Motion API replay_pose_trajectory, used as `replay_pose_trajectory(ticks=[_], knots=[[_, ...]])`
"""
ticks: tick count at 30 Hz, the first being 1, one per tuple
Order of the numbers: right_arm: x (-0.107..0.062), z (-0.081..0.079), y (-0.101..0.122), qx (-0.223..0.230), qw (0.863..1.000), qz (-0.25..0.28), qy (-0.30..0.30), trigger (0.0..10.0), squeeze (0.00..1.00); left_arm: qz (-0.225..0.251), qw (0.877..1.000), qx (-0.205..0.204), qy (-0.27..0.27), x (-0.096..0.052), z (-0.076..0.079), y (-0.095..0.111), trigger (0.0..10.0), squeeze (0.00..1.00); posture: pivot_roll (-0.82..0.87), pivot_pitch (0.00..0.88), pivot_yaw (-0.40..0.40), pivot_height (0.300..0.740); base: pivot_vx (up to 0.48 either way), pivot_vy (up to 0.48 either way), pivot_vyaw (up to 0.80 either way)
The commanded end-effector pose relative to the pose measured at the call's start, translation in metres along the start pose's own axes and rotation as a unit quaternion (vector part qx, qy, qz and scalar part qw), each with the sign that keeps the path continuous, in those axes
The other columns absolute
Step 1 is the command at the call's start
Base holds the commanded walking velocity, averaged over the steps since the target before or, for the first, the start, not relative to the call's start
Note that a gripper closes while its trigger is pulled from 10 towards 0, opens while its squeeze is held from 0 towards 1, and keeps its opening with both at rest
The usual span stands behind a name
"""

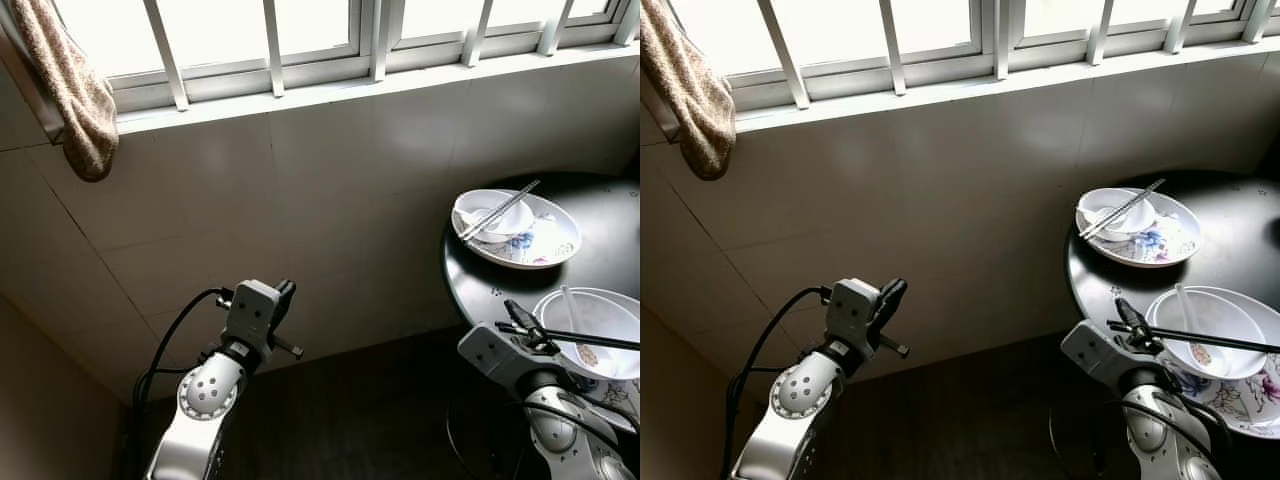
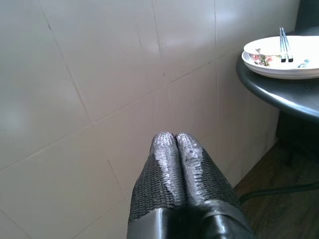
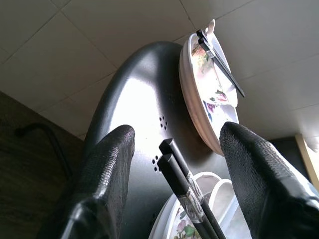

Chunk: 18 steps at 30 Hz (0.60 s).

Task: Kitchen organization

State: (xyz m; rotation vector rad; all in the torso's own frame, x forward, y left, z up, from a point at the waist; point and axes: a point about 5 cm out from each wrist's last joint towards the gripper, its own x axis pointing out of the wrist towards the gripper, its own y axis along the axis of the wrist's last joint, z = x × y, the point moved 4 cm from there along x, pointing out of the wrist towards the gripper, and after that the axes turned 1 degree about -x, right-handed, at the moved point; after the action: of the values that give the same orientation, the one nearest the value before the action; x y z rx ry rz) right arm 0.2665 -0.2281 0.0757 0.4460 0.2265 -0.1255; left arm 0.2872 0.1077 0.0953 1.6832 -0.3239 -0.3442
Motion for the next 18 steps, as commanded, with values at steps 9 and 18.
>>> replay_pose_trajectory(ticks=[9, 18], knots=[[-0.002, 0.000, -0.011, -0.015, 0.999, -0.029, 0.002, 10.0, 0.00, -0.003, 1.000, -0.008, -0.004, 0.001, 0.001, 0.000, 10.0, 0.00, -0.03, 0.000, 0.032, 0.740, 0.000, 0.000, 0.00], [0.003, 0.003, -0.013, -0.049, 0.999, -0.022, -0.002, 10.0, 0.00, -0.003, 1.000, -0.012, -0.004, 0.003, 0.002, 0.000, 10.0, 0.00, -0.03, 0.000, 0.028, 0.740, 0.000, 0.000, 0.00]])
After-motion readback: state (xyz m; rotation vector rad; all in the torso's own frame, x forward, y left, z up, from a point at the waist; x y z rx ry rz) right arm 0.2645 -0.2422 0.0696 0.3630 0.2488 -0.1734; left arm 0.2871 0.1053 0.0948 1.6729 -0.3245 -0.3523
